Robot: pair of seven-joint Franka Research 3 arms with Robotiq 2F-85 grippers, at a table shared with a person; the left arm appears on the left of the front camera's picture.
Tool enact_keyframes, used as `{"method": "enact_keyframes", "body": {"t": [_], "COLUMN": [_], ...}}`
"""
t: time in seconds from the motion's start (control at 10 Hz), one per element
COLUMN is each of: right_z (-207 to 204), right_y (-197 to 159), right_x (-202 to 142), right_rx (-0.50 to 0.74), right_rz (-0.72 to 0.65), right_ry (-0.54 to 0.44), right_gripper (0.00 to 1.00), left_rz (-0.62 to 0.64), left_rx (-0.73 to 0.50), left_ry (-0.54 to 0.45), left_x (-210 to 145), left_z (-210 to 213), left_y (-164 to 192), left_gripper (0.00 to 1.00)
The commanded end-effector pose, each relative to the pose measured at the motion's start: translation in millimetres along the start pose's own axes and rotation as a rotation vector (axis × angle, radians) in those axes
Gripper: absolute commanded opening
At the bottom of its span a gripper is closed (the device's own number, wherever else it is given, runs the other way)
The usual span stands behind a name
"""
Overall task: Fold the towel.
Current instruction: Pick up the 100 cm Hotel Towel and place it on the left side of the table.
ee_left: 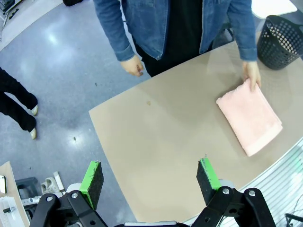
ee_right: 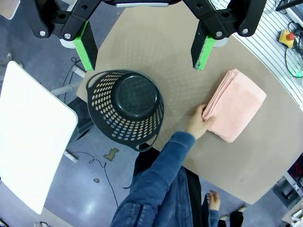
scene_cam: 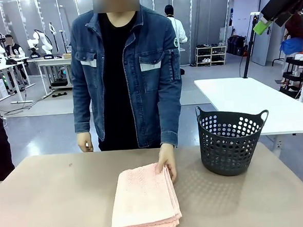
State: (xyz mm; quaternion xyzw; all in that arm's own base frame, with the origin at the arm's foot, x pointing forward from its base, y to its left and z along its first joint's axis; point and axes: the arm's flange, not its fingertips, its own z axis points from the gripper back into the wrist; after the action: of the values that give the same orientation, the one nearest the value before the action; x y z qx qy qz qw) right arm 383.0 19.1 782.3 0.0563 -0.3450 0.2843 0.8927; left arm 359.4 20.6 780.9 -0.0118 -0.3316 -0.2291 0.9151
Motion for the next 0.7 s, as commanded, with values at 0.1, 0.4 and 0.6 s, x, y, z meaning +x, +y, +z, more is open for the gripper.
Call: {"method": "enact_keyframes", "body": {"t": [0.1, 0.4, 0.6], "right_z": [1, 1, 1], "right_y": [-2, -2, -2], "right_x": [2, 2, 2], "right_rx": [0.005, 0.005, 0.005], "right_rz": [-0.005, -0.005, -0.005], "right_ry": [-0.007, -0.007, -0.007], "right_gripper": [1.0, 1.0, 1.0], "left_rz": [0.001, 0.066, 0.132], "left_rx": [0.004, -0.106, -0.172], "left_ry": [0.0, 0.02, 0.038], "left_x": [2, -18, -46], "left_z": [1, -31, -63], "left_y": [1, -9, -19], "left_gripper": [1.0, 1.0, 1.0]}}
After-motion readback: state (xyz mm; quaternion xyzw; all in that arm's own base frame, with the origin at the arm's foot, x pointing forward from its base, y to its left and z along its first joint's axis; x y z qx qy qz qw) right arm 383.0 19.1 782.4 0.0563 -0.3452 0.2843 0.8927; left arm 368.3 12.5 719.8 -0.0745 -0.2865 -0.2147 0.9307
